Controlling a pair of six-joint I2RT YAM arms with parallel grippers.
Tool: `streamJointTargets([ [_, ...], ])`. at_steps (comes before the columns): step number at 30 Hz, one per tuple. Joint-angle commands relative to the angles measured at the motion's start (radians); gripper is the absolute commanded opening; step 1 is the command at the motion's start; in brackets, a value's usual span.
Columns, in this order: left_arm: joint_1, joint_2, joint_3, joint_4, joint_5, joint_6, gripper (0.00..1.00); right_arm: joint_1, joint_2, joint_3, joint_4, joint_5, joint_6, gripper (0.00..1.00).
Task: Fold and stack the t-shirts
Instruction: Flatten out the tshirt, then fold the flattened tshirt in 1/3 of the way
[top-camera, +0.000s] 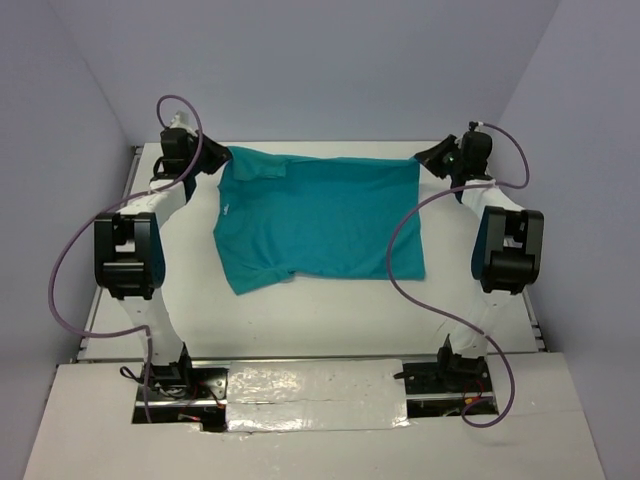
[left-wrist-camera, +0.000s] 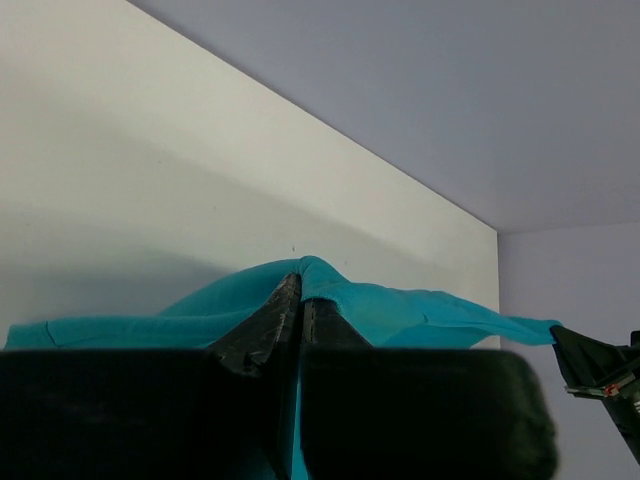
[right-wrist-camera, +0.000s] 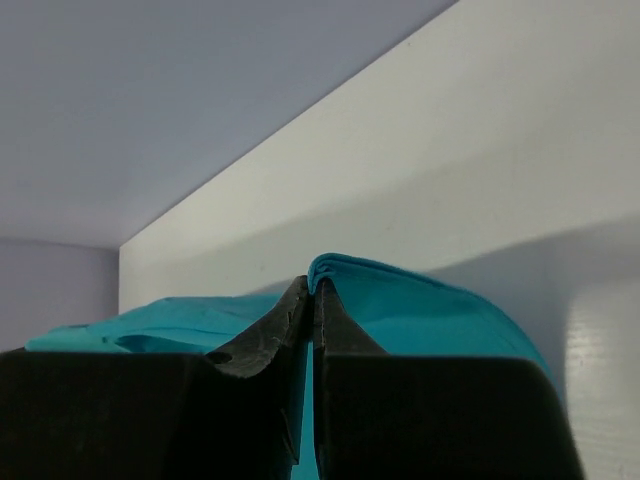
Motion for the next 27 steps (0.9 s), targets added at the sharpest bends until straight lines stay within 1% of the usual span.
streamJointTargets([
  [1, -0.003, 0.037, 0.097, 0.04, -0.019, 0.03, 0.0, 0.022, 0.048, 0.096, 0.062, 0.072, -0.035, 0.0],
  [7, -0.002, 0.135, 0.189, 0.016, -0.021, 0.047, 0.0, 0.03, 0.131, 0.161, 0.096, 0.106, -0.046, 0.0],
  [13, -0.002, 0.19, 0.212, 0.033, -0.01, 0.055, 0.0, 0.03, 0.169, 0.176, 0.103, 0.102, -0.035, 0.0],
  [18, -0.003, 0.23, 0.252, 0.004, 0.005, 0.076, 0.0, 0.032, 0.184, 0.177, 0.102, 0.087, -0.032, 0.0],
  [27, 0.013, 0.225, 0.206, -0.035, 0.008, 0.115, 0.0, 0.019, 0.172, 0.125, 0.099, 0.044, -0.031, 0.0],
])
